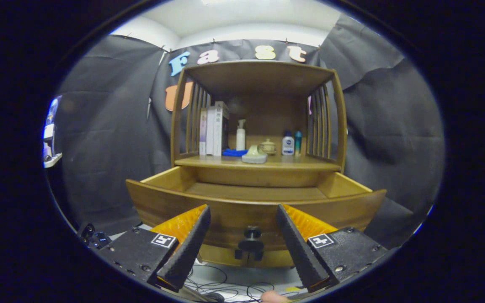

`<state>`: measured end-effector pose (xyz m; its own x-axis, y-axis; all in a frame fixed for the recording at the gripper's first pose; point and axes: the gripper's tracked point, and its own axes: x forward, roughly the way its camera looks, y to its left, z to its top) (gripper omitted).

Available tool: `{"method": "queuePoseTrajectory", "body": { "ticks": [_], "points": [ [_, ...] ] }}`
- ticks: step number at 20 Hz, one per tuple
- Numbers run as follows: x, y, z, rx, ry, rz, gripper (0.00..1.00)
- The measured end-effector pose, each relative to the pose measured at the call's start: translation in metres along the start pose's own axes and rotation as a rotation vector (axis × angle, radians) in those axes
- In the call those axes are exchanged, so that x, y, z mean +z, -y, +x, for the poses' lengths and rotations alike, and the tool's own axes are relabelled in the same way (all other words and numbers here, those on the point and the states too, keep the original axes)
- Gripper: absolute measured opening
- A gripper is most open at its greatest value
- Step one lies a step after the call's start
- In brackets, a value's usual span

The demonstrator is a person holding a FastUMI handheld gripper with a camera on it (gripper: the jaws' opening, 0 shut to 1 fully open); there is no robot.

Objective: Pull open the drawer, take out the items inside it, and place them on the countertop above the cabinet.

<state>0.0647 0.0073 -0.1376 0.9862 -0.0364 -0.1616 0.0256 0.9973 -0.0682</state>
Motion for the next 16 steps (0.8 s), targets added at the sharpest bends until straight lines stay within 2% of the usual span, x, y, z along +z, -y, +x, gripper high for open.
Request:
{"method": "queuePoseTrajectory", "body": {
  "ticks": [8,13,16],
  "points": [
    [-0.038,0.012,0.025,-0.059,-0.045,0.048,0.99],
    [-0.043,0.017,0.043,-0.088,-0.069,0.068,0.99],
    [-0.040,0.015,0.042,-0.089,-0.026,0.066,0.99]
  ]
}}
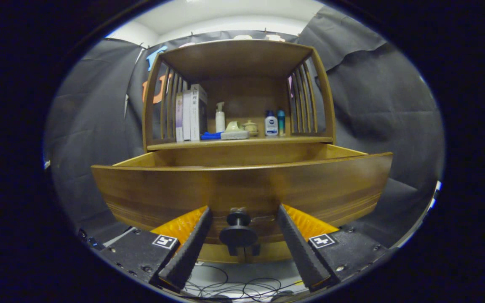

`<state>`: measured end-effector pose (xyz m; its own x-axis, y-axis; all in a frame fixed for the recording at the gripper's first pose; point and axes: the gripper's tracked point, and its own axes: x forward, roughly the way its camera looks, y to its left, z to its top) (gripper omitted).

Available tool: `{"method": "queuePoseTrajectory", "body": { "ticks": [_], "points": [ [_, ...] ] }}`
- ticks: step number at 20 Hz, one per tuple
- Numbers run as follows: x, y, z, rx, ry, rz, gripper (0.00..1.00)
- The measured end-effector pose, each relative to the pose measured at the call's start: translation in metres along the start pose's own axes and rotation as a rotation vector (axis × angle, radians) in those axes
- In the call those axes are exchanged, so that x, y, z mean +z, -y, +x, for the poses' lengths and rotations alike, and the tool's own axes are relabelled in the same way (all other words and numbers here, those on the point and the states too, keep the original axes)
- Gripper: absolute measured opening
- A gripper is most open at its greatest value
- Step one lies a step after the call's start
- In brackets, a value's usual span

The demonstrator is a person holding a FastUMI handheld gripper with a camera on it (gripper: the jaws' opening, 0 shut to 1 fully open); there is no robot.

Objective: Pull open the drawer, take out the items inside it, and place them on the countertop above the cabinet.

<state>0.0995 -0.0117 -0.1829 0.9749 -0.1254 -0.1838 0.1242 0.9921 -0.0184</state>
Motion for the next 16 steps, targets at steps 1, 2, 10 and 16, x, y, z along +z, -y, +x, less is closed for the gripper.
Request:
{"method": "queuePoseTrajectory", "body": {
  "ticks": [1,2,10,16],
  "points": [
    [-0.002,0.001,0.000,0.000,0.004,-0.004,1.00],
    [0.000,-0.001,0.001,0.001,0.017,-0.002,1.00],
    [0.007,-0.002,0.032,0.013,-0.021,-0.015,0.99],
    [0.018,-0.005,0.068,0.004,-0.047,-0.034,0.99]
  ]
}}
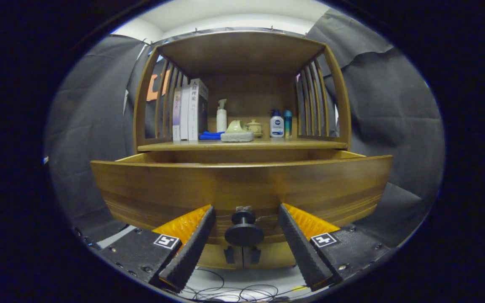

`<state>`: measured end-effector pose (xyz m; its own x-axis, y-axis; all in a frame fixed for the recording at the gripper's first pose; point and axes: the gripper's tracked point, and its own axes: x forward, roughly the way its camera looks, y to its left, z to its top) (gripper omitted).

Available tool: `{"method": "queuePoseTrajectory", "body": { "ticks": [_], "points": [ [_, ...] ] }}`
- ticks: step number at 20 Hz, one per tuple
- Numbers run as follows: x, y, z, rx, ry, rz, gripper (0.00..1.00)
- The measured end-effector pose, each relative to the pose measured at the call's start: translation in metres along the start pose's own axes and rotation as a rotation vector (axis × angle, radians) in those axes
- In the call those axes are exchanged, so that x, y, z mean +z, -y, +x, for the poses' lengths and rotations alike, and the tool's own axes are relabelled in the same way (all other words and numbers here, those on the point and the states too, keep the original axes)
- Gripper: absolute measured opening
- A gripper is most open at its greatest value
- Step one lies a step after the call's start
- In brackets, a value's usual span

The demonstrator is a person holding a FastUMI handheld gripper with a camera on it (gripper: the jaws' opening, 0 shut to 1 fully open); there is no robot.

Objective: Pull open the drawer, take out the items inside it, and place them on the countertop above the cabinet.

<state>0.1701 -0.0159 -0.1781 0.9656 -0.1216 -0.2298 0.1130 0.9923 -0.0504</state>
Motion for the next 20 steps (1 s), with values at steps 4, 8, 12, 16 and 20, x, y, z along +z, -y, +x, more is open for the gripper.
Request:
{"method": "queuePoseTrajectory", "body": {
  "ticks": [4,8,12,16,20],
  "points": [
    [0.007,-0.001,0.029,-0.011,-0.027,-0.014,0.99],
    [0.011,-0.002,0.056,-0.039,-0.035,-0.073,0.99],
    [0.015,-0.004,0.077,-0.043,-0.047,-0.061,0.99],
    [0.018,-0.005,0.098,-0.043,-0.063,-0.048,0.99],
    [0.001,-0.004,0.111,-0.059,-0.121,-0.098,1.00]
  ]
}}
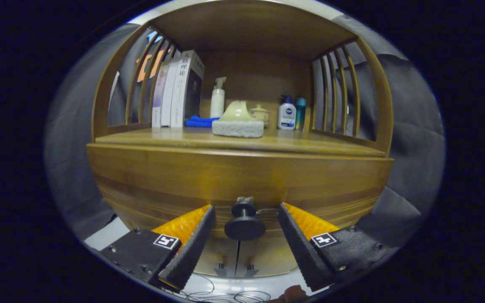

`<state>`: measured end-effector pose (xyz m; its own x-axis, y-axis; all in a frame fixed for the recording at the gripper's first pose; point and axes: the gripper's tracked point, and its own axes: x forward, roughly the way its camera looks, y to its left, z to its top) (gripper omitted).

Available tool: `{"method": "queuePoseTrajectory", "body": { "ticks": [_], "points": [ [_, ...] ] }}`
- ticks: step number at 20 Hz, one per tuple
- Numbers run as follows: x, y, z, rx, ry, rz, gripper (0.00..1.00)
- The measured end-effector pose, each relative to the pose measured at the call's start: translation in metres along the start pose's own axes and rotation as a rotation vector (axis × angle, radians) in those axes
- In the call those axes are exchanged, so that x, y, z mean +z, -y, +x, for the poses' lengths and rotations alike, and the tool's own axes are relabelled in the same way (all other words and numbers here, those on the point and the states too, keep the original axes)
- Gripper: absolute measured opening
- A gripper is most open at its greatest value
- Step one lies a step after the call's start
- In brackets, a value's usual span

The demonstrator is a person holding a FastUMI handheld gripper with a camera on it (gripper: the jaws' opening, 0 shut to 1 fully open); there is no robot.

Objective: Pull open the drawer, take out the items inside it, and place them on the countertop above the cabinet.

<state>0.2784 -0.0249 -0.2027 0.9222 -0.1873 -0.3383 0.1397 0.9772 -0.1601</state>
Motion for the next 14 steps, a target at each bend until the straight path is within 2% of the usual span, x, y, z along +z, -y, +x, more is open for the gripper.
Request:
{"method": "queuePoseTrajectory", "body": {
  "ticks": [6,8,10,11,14],
  "points": [
    [0.003,0.000,0.002,0.004,-0.002,0.014,0.99],
    [-0.002,-0.010,-0.005,0.055,-0.027,0.055,1.00],
    [0.000,-0.021,-0.029,0.112,-0.015,0.080,1.00],
    [0.004,-0.018,-0.042,0.105,0.003,0.067,1.00],
    [0.029,-0.027,-0.082,0.160,0.082,0.057,1.00]
  ]
}}
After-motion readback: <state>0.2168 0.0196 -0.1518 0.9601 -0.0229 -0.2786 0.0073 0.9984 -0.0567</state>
